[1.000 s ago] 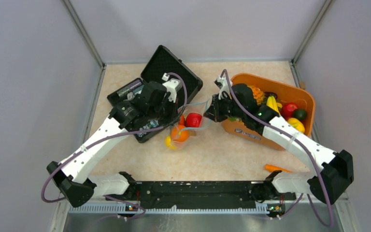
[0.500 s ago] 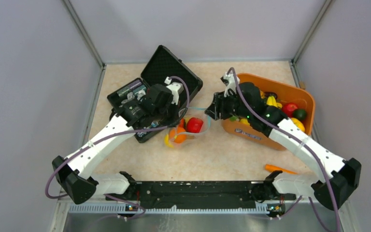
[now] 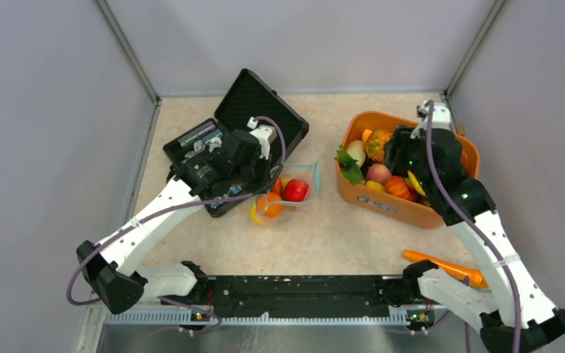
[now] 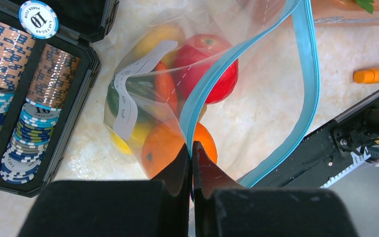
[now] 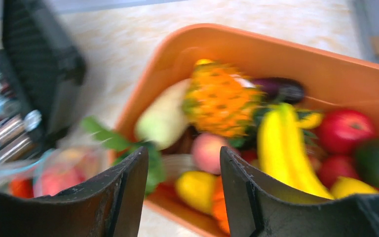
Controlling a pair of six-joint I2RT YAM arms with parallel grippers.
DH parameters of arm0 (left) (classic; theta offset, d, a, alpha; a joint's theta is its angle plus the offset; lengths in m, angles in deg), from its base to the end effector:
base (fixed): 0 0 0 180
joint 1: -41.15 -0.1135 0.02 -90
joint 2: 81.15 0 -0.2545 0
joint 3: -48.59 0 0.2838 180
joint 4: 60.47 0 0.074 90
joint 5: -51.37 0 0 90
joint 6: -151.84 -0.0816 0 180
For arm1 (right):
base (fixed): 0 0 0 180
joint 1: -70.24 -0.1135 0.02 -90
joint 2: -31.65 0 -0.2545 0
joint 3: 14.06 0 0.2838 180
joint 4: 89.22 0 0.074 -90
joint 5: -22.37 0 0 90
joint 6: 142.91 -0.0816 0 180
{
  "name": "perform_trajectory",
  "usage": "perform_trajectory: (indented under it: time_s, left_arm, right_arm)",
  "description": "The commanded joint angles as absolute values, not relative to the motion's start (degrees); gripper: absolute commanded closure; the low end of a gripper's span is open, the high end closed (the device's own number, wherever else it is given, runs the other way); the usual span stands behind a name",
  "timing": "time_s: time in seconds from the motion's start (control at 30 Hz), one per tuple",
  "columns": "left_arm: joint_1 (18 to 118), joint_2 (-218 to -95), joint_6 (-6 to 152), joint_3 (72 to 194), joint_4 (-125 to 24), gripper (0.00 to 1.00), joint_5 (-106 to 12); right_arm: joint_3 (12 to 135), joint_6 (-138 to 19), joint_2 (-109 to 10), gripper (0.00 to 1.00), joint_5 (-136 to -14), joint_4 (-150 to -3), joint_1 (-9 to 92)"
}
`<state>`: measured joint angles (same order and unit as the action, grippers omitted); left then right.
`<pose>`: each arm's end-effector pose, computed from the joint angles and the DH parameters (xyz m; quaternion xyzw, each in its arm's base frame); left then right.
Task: Place the food in the zip-top bag and seal the zipper
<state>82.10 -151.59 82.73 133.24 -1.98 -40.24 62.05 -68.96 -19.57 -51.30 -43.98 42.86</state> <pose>0.2412 -0.2123 0.3144 0.1658 0.9063 -0.2107 0.3266 0.2422 0.0996 0.3784 0.0005 0.8166 0.1008 0.5683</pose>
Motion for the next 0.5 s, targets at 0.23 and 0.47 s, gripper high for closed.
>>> perform_trajectory:
  time_s: [0.23, 0.47]
  left_arm:
    - [81.9, -148.1, 82.2, 132.5, -5.3, 1.0, -39.4]
    - [81.8, -147.2, 82.0, 131.9, -6.0, 1.0, -39.2]
  right_arm:
    - [61.7, -65.9, -22.3, 0.5, -65.8, -35.2, 66.3]
    - [58.9, -67.7, -22.5, 0.32, -72.1, -29.6, 66.3]
